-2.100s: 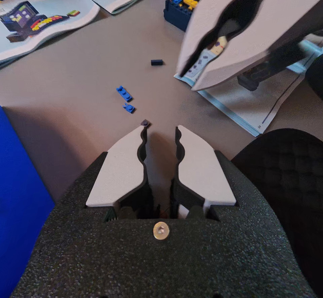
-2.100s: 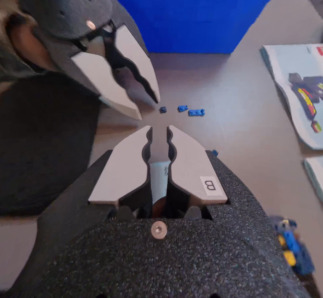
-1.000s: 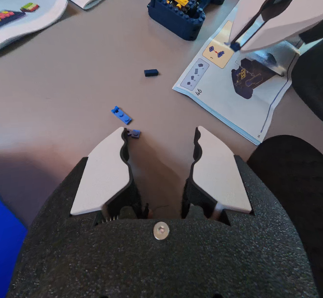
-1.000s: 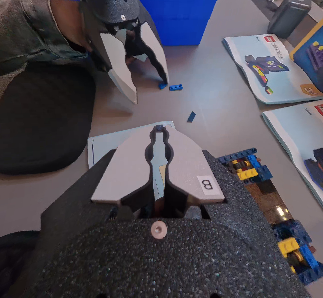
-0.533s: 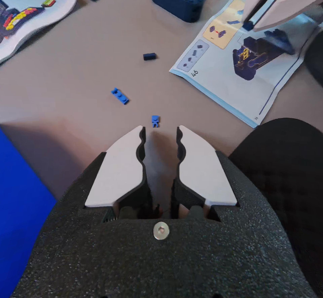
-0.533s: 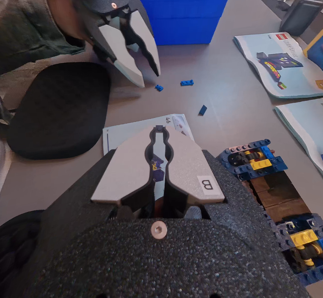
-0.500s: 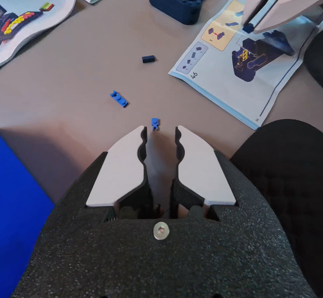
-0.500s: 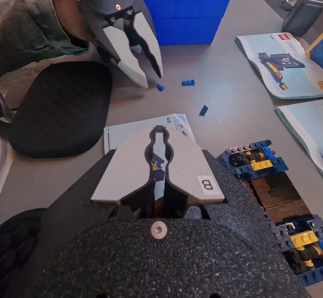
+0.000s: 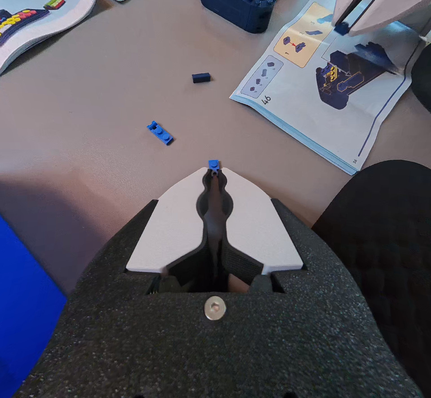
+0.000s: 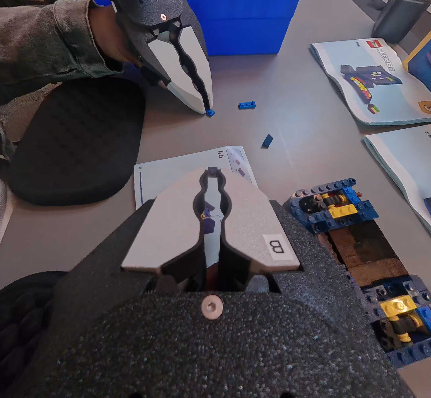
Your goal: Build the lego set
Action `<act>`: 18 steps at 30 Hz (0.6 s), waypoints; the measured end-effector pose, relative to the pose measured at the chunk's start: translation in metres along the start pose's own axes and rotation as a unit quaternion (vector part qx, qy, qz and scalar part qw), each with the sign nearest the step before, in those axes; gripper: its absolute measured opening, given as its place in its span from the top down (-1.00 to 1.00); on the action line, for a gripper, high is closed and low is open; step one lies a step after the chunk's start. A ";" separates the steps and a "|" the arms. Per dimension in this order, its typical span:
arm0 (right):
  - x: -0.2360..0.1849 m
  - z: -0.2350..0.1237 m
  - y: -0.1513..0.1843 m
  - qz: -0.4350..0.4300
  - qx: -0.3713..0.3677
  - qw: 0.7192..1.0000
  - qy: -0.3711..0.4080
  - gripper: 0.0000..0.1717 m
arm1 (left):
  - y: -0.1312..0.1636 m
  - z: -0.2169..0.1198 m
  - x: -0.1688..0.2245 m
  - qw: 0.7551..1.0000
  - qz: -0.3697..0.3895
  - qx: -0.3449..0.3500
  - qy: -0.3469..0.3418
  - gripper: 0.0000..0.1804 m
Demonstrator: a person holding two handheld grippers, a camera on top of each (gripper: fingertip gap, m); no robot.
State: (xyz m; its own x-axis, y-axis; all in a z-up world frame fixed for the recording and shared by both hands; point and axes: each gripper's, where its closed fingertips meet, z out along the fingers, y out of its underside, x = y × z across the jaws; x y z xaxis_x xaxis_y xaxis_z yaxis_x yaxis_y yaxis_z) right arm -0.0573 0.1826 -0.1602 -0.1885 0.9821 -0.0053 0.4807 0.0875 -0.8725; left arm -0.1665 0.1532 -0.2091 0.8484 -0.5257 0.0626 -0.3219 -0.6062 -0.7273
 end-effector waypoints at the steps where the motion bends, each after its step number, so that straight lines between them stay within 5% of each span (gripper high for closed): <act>1: 0.001 -0.002 0.001 0.000 0.000 1.000 0.001 0.91 | -0.004 -0.001 0.004 1.000 0.010 0.008 0.007 0.95; 7: -0.006 -0.009 0.015 -0.028 -0.008 0.999 -0.022 0.92 | -0.058 0.000 0.070 0.976 0.151 0.092 0.125 0.95; 12: -0.010 -0.001 0.018 -0.037 -0.013 0.999 -0.029 0.92 | -0.045 0.044 0.081 0.966 0.199 0.000 0.166 0.95; 18: -0.018 0.016 0.026 -0.047 -0.047 0.996 -0.055 0.92 | -0.038 0.050 0.088 0.962 0.185 -0.014 0.201 0.95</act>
State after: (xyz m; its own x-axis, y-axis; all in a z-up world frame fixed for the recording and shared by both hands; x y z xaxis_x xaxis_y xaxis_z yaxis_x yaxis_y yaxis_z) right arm -0.0552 0.1645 -0.1912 -0.3263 0.9452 0.0156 0.5339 0.1978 -0.8221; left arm -0.0582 0.1597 -0.2097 0.4447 -0.8933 0.0660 -0.5864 -0.3460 -0.7324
